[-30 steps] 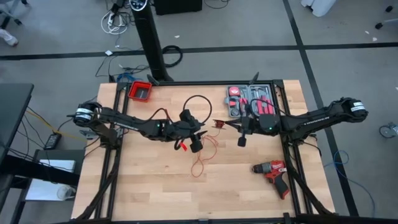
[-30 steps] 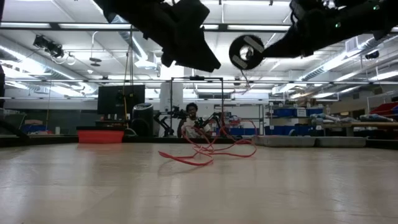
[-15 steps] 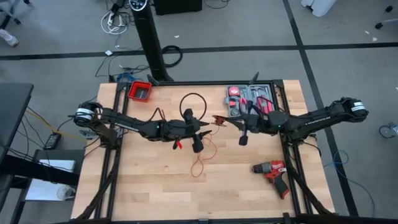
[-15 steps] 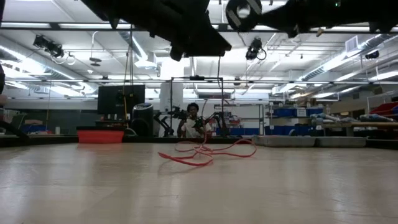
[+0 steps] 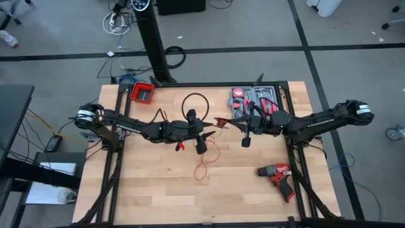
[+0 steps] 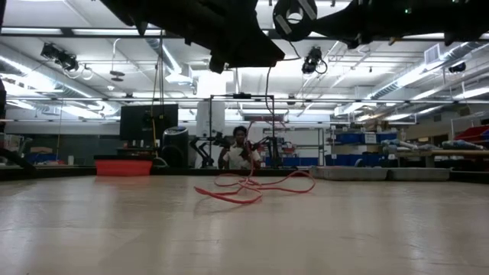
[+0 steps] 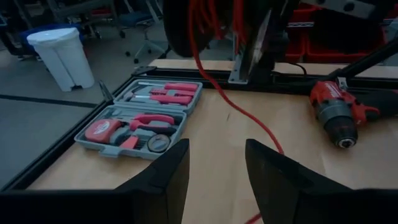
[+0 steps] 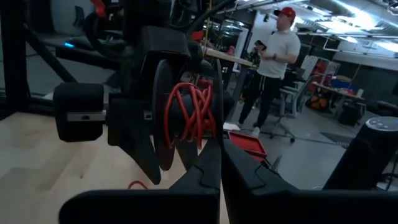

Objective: Coil cords
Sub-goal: Uncoil the red wire from the black spool

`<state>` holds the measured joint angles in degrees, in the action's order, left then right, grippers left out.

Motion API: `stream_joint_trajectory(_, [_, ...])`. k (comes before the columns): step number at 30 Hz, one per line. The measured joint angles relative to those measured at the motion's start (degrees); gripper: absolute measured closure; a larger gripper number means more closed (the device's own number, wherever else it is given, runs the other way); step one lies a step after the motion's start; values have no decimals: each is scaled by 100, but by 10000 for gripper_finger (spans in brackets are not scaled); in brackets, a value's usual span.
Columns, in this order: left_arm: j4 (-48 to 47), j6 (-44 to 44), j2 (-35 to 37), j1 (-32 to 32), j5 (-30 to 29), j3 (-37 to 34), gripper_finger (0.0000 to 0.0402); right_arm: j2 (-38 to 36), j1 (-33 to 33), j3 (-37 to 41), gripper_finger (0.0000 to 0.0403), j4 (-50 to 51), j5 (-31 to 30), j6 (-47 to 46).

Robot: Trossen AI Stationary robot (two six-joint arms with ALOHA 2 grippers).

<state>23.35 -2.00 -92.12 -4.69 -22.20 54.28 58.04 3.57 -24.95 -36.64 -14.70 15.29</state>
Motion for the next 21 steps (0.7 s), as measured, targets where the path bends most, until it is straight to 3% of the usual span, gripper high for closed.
stream_joint_trajectory(9, [71, -142, -18, 39, -31, 0, 241, 27, -2, 0, 403, -640, -2, 250])
stream_joint_trajectory(13, [492, -136, -20, 94, -356, 3, 241, 27, -51, -2, 403, -1082, -4, 482])
stream_joint_trajectory(21, [487, -123, -20, 133, -359, 4, 239, 70, -174, -2, 403, -1158, 148, 188])
